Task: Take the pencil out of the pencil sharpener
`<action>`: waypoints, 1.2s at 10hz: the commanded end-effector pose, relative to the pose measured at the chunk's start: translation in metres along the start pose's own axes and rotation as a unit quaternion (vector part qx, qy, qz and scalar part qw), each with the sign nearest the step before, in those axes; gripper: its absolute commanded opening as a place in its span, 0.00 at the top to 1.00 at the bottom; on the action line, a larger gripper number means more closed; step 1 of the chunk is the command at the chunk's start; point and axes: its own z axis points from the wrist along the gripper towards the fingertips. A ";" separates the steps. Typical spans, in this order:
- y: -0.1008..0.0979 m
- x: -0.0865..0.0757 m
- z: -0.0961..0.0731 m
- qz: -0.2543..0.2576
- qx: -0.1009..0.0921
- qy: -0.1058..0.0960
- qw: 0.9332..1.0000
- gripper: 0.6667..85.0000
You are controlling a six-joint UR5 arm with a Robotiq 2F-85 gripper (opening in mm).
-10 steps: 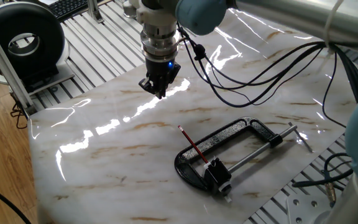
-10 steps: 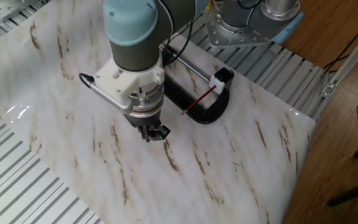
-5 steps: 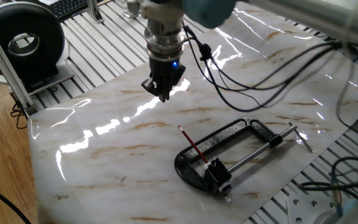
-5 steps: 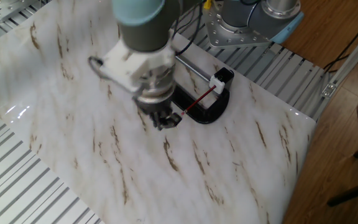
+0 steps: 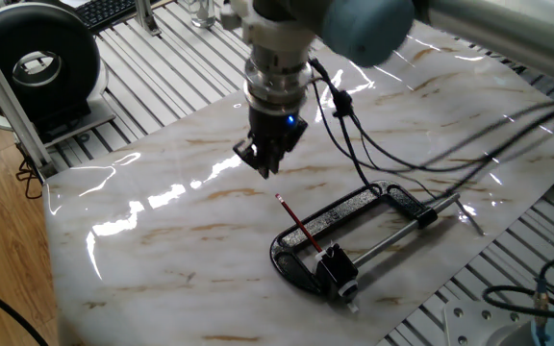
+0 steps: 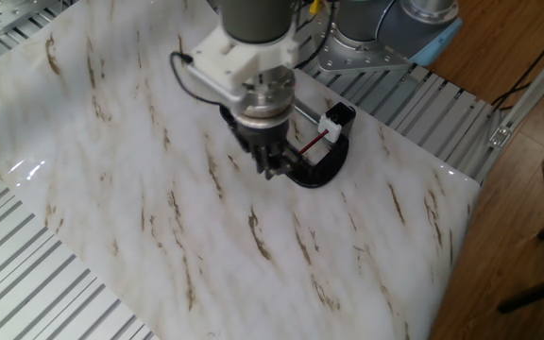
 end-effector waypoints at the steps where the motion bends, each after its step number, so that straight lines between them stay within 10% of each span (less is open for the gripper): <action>1: 0.001 0.022 0.015 0.013 -0.008 -0.006 1.000 0.74; 12: -0.004 0.055 0.032 0.020 0.001 0.007 1.000 0.74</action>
